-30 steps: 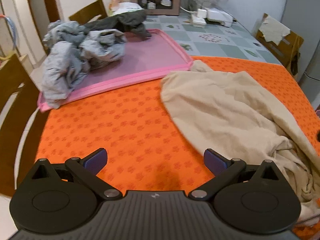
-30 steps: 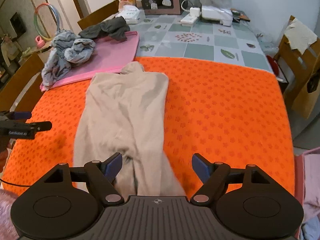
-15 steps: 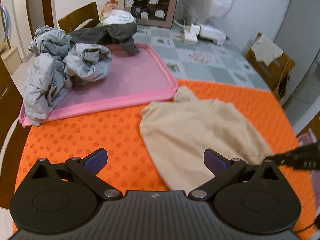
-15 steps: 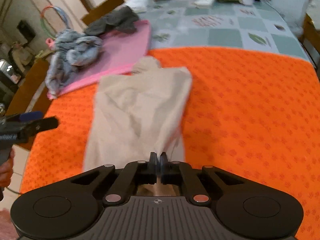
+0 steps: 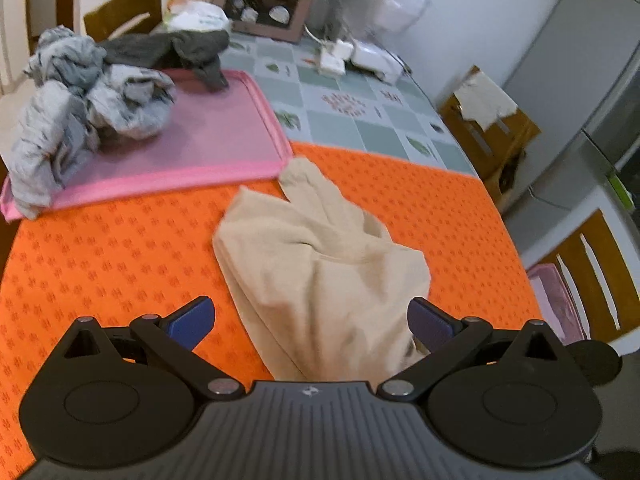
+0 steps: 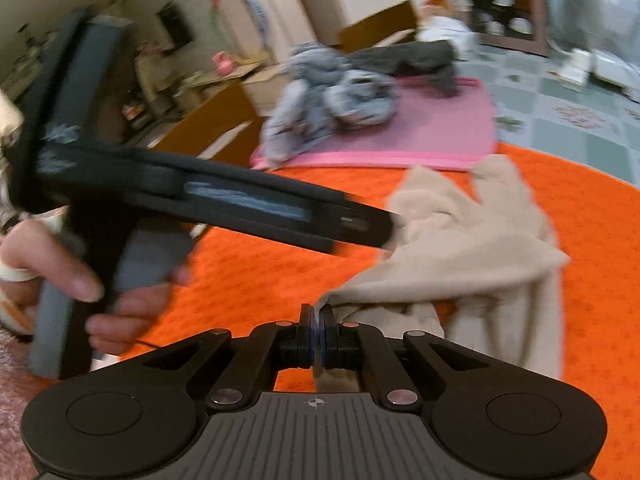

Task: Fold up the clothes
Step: 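Drag the trousers to spread them flat, then open the right gripper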

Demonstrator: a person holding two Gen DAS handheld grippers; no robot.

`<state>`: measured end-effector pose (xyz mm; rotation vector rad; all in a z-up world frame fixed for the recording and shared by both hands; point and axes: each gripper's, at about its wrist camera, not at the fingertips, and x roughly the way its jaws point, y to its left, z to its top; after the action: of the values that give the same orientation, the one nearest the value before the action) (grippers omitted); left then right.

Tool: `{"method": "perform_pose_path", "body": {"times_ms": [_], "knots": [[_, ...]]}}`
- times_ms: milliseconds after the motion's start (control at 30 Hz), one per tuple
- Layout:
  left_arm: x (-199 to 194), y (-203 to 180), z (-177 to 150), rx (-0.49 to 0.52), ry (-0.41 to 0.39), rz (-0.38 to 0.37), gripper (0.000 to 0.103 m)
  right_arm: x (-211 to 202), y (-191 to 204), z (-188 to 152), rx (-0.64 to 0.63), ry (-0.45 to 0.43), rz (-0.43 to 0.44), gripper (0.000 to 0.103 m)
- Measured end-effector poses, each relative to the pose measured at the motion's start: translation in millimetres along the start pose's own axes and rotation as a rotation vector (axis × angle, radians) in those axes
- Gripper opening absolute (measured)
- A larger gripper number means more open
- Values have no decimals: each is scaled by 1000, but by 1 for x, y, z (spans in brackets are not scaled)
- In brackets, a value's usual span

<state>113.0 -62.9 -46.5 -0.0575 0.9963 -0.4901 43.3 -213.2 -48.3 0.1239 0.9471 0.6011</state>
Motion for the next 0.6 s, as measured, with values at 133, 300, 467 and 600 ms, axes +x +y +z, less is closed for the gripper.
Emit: {"method": "perform_pose_path", "body": {"times_ms": [133,300,467,600], "knots": [[5,-3,-16,34,69,-18,103,-1,22,-7,-54,1,43,5],[10,-9,-31,103,149,-54,103,-1,39,-20,-73,38,91,5],[21,-13,-46,151,218,-9,96,5,45,-38,-44,101,173,5],[27,-4,-66,107,260,48,80,4,45,-48,-54,151,206,9]]}}
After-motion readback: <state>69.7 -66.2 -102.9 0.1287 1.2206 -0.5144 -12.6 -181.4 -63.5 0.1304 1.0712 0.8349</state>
